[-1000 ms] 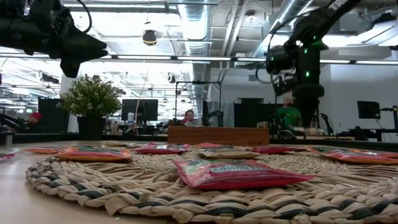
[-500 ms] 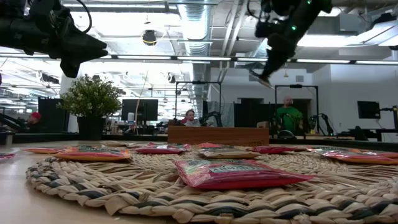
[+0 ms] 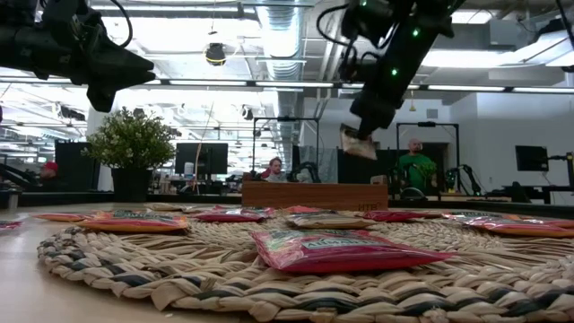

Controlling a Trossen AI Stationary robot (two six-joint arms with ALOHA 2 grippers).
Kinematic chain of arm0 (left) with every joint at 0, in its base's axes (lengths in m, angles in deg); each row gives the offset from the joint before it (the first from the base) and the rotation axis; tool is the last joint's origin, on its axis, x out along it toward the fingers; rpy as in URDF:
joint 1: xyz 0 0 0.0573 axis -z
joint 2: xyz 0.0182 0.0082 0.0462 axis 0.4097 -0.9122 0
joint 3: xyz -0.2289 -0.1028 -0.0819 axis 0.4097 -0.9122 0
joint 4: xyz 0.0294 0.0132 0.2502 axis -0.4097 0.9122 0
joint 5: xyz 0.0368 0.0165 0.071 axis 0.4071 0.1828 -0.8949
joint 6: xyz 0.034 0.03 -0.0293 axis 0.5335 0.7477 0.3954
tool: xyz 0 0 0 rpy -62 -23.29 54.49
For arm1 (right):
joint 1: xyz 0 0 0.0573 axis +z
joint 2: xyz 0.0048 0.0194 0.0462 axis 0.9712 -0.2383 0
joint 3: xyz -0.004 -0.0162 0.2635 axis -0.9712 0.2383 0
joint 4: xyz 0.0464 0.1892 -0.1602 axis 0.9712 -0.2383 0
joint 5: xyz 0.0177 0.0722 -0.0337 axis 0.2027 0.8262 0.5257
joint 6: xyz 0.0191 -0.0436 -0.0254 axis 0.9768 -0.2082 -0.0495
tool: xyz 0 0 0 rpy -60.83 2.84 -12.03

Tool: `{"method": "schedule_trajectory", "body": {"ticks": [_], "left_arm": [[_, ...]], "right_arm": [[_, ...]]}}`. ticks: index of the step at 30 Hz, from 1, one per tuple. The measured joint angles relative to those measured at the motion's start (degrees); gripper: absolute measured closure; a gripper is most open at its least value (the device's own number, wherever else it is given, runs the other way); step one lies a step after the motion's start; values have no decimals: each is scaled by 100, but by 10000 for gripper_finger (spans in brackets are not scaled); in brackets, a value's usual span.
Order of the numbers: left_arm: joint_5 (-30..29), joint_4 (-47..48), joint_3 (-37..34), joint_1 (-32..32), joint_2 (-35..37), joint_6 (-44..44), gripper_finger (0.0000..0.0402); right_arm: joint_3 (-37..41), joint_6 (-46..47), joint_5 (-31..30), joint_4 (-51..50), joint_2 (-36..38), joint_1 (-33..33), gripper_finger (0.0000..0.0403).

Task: Pick & Place Tea
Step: Put the gold tea bag into the wooden organizer

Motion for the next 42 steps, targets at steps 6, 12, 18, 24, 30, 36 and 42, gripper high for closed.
{"method": "schedule_trajectory", "body": {"ticks": [6,12,18,24,30,36,42], "left_arm": [[0,-2,1,1,1,2,305],[-1,-1,1,0,0,2,305],[0,-1,0,0,1,2,305],[0,0,0,0,0,2,305],[0,0,1,0,0,2,305],[0,0,0,0,2,2,305],[0,-2,0,0,2,2,305]], "right_arm": [[-130,10,-204,148,-431,136,402],[-185,21,-411,120,-869,134,402],[-185,108,-704,137,-1007,134,402],[-185,227,-706,139,-1001,41,402],[-179,233,-685,130,-1214,-67,402],[-179,225,-701,97,-1474,-58,402],[-183,225,-716,162,-1433,-59,402]]}}
